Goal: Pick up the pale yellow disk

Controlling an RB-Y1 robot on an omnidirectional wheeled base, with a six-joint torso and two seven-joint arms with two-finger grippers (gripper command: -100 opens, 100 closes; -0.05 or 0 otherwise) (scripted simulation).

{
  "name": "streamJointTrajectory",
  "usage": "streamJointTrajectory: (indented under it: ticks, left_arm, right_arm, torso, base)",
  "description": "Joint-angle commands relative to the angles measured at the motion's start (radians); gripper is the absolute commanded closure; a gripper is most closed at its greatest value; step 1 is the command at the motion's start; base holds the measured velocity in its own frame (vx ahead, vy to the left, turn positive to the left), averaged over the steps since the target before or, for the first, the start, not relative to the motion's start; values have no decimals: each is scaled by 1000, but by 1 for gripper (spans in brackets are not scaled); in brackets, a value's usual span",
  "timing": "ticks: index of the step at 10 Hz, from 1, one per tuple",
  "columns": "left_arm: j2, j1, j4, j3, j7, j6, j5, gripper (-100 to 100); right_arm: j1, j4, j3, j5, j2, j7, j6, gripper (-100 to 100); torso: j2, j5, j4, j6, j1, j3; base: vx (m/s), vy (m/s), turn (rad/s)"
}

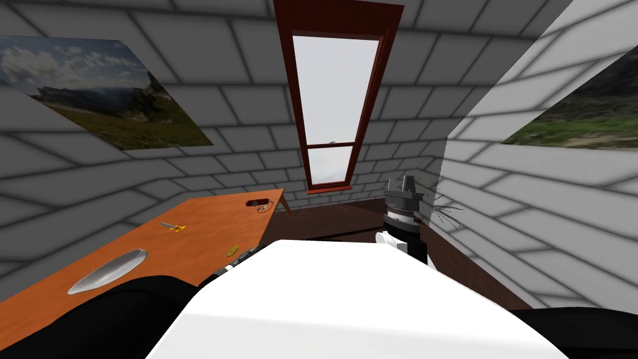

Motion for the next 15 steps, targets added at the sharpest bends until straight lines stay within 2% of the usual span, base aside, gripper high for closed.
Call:
streamJointTrajectory:
  ticks: [1, 3, 4, 5, 7, 8, 10, 11, 13, 14, 15]
  left_arm:
    - [15, 16, 50, -20, 5, 4, -14, -100]
    - [15, 16, 87, -20, 5, 4, -14, -100]
    - [26, 30, 131, -36, 7, 0, -22, -100]
    - [26, 30, 119, -36, 7, 0, -22, -100]
    - [26, 30, 158, -36, 7, 0, -22, -100]
    - [34, 41, 181, -54, 8, -4, -27, -100]
    - [34, 41, 223, -54, 8, -4, -27, -100]
    - [39, 52, 252, -74, 8, -9, -31, -100]
    - [39, 52, 298, -74, 8, -9, -31, -100]
    - [41, 61, 322, -95, 8, -15, -33, -100]
    - [41, 61, 347, -95, 8, -15, -33, -100]
  right_arm:
    - [0, 0, 0, 0, 0, 0, 0, 0]
    - [0, 0, 0, 0, 0, 0, 0, 0]
    - [0, 0, 0, 0, 0, 0, 0, 0]
    - [0, 0, 0, 0, 0, 0, 0, 0]
    - [0, 0, 0, 0, 0, 0, 0, 0]
    - [0, 0, 0, 0, 0, 0, 0, 0]
    - [0, 0, 0, 0, 0, 0, 0, 0]
    - [0, 0, 0, 0, 0, 0, 0, 0]
    - [0, 0, 0, 0, 0, 0, 0, 0]
    - [0, 0, 0, 0, 0, 0, 0, 0]
    - [0, 0, 0, 0, 0, 0, 0, 0]
  torso:
    - [0, 0, 0, 0, 0, 0]
    - [-5, 0, -1, 0, 0, -3]
    - [0, 0, 0, 0, 0, 0]
    - [0, 0, 0, 0, 2, 0]
    - [3, 0, 1, 0, 0, 1]
    - [6, 0, 1, 0, -1, 3]
    - [0, 0, 0, 0, 2, 0]
    - [2, 0, 0, 0, 0, 1]
    - [-1, 1, 0, 0, 2, -1]
    - [2, 0, 0, 0, 1, 1]
    - [1, 0, 0, 0, 2, 1]
  base:
    - [224, 4, -5]
    - [142, 16, 1]
    - [130, 48, -11]
    - [122, 42, -2]
    - [36, 6, -3]
    - [94, 28, -8]
    - [113, 32, -6]
    - [132, 57, -9]
    - [109, 36, -7]
    - [103, 45, -14]
    - [124, 52, -13]
